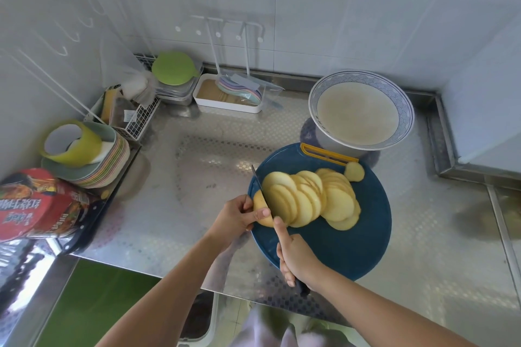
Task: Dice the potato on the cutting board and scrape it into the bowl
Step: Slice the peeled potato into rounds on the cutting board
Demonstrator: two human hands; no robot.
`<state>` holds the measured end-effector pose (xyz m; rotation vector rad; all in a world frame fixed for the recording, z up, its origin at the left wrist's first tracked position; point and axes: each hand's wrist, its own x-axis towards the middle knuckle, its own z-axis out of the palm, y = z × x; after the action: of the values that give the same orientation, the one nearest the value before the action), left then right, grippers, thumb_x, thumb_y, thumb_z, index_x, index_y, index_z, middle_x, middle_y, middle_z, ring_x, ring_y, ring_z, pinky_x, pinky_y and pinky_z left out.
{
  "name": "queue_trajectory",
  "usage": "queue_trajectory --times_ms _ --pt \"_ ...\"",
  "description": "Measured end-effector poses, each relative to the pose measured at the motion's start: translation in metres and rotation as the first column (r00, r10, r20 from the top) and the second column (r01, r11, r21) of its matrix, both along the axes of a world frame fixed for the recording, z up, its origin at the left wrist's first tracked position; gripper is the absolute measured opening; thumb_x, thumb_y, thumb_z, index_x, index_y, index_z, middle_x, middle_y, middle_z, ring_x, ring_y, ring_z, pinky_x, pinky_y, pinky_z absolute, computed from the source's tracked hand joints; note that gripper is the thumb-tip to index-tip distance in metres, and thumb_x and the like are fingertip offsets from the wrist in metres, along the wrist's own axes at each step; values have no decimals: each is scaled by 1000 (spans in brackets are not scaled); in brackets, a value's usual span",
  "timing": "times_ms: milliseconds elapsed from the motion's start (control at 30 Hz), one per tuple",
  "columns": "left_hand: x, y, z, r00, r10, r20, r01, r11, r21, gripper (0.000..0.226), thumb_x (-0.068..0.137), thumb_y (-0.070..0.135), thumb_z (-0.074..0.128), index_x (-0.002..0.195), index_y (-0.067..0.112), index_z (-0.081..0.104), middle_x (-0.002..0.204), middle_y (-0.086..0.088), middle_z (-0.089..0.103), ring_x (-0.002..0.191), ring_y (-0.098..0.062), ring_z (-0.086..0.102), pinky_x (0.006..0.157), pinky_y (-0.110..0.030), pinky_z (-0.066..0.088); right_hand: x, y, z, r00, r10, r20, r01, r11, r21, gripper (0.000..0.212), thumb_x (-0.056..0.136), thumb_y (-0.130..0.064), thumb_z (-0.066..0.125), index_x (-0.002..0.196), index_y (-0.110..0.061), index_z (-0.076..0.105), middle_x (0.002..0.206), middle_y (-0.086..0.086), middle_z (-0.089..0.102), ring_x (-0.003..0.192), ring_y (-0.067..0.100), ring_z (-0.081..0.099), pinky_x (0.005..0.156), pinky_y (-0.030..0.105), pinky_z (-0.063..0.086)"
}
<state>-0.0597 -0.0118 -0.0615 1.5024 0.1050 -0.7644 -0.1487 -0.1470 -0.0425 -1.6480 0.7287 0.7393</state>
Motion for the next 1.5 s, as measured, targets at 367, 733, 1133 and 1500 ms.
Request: queue_trajectory --times_ms 367,733,1133,1500 --pt "-5 9 -2 1000 9 -11 -9 1000 21 45 69 26 76 68 15 32 58 -2 44 51 -13 40 50 -19 40 -3 -8 5 998 -56 -17 58 990 128 69 91 -76 32 58 -15 32 47 3 29 37 17 27 41 25 27" --pt "-7 -1 -3 996 72 59 -75 995 58 48 66 31 77 63 15 31 53 -4 42 47 -13 38 49 -22 34 -16 -35 45 997 52 57 -57 994 93 71 88 -78 33 57 -14 32 49 5 27 39 17 27 42 25 29" --pt "-5 -8 -8 987 81 141 -97 989 108 49 66 35 74 62 15 29 49 1 41 46 -14 39 48 -23 37 -29 -32 51 997 48 66 -54 995 87 68 90 -75 32 57 -15 26 50 5 22 40 15 22 43 24 24" --pt "-3 -7 -10 991 59 118 -70 993 91 51 65 36 75 63 15 28 49 1 41 48 -16 37 51 -26 36 -30 -28 51 991 93 94 -95 995 21 68 92 -73 31 58 -15 22 44 0 21 36 14 22 40 23 26"
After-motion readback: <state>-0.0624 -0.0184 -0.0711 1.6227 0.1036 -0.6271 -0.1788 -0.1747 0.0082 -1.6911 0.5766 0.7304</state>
